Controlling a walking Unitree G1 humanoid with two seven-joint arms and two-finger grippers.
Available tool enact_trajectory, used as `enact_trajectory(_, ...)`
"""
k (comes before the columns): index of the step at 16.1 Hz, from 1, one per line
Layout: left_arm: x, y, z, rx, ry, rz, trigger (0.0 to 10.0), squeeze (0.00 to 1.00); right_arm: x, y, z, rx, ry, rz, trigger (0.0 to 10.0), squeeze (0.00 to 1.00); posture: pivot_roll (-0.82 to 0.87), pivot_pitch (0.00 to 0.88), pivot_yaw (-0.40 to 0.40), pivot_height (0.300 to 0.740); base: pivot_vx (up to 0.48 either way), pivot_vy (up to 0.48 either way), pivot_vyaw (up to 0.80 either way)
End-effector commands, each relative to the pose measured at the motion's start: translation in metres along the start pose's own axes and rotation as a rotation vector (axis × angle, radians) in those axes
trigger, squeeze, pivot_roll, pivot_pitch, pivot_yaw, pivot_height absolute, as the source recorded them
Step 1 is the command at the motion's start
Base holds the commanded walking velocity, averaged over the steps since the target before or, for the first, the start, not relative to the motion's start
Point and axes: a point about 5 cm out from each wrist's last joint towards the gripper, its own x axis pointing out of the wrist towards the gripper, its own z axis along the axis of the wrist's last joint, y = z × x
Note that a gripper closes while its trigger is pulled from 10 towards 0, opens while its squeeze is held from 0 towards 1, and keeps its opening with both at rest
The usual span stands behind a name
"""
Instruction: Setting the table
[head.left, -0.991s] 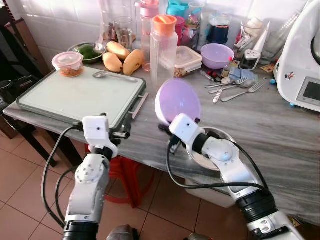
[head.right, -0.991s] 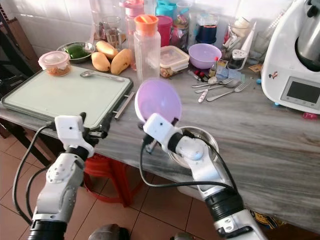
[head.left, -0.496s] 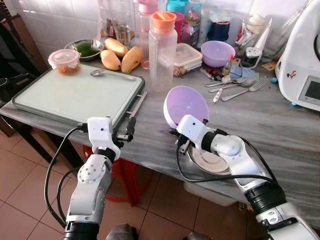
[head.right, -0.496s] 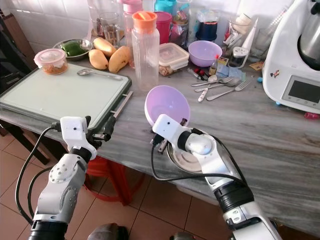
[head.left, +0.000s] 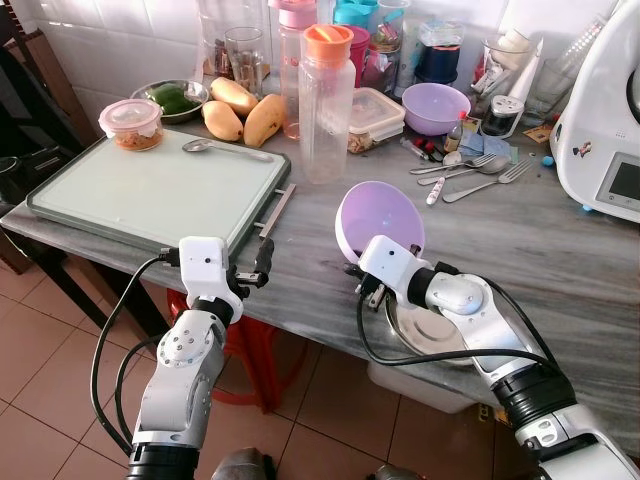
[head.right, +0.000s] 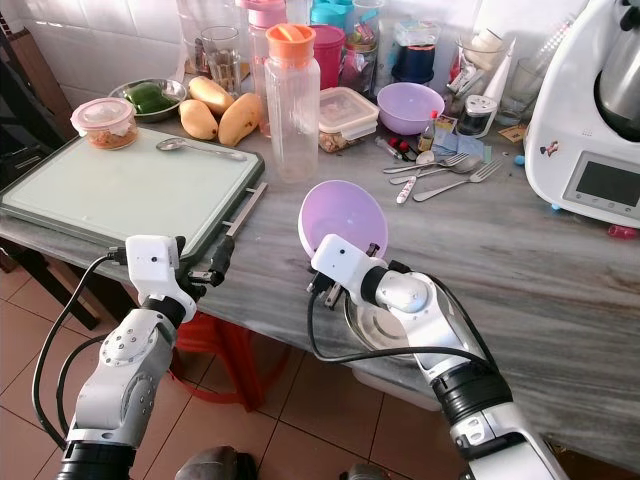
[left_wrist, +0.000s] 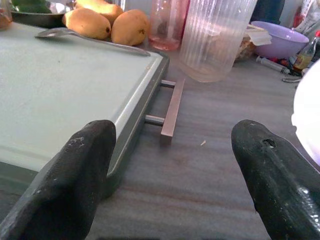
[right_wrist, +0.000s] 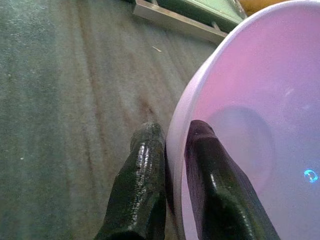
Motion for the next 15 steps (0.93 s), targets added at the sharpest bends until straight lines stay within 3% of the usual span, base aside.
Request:
enact_trajectory(1, -0.001, 0.001, 0.002, 0.007, -0.002, -0.008, 10.0, 0.00, 0.000, -0.006, 0.002, -0.023, -0.002, -0.019, 10.0, 1.00, 0.00, 0.000, 0.019, 0.740, 0.000, 0.000, 0.00)
enact_trajectory(15, 0.003, -0.001, 0.000, 0.015, 0.009, -0.020, 10.0, 0.00, -0.001, -0.025, 0.013, -0.110, -0.034, -0.087, 10.0, 1.00, -0.01, 0.000, 0.024, 0.740, 0.000, 0.000, 0.00)
